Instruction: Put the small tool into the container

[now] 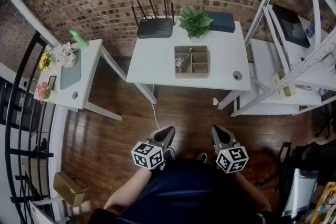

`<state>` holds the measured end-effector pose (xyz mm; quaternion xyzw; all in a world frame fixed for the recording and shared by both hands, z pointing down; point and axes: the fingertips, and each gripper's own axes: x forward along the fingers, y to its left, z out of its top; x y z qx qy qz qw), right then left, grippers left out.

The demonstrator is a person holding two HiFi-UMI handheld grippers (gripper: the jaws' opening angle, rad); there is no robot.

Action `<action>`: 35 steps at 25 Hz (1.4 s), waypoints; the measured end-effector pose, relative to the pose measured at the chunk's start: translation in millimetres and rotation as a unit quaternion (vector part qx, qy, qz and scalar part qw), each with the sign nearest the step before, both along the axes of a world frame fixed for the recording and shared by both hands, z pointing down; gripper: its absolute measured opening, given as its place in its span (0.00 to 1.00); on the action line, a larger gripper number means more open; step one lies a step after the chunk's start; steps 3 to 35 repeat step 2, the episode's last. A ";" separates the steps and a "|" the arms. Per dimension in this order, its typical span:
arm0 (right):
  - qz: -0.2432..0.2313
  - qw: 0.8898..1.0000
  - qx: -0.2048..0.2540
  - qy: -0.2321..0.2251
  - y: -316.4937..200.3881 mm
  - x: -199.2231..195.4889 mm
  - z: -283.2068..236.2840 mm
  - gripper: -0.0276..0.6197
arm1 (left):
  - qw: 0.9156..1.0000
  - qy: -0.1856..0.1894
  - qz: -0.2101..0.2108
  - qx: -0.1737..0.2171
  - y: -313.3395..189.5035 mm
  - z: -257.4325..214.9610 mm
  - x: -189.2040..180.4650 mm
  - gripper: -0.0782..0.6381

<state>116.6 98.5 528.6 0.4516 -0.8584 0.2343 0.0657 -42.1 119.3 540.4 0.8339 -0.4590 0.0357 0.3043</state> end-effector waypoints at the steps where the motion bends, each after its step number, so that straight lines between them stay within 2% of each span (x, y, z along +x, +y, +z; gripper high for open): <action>1: 0.000 1.000 0.001 0.001 -0.2 0.3 -0.3 0.06 | 1.000 0.000 0.000 0.000 -0.5 0.0 0.1 0.12; 35: -0.001 1.000 0.002 0.001 -0.4 0.6 -0.6 0.06 | 1.000 -0.001 -0.001 0.000 -0.9 0.0 0.3 0.12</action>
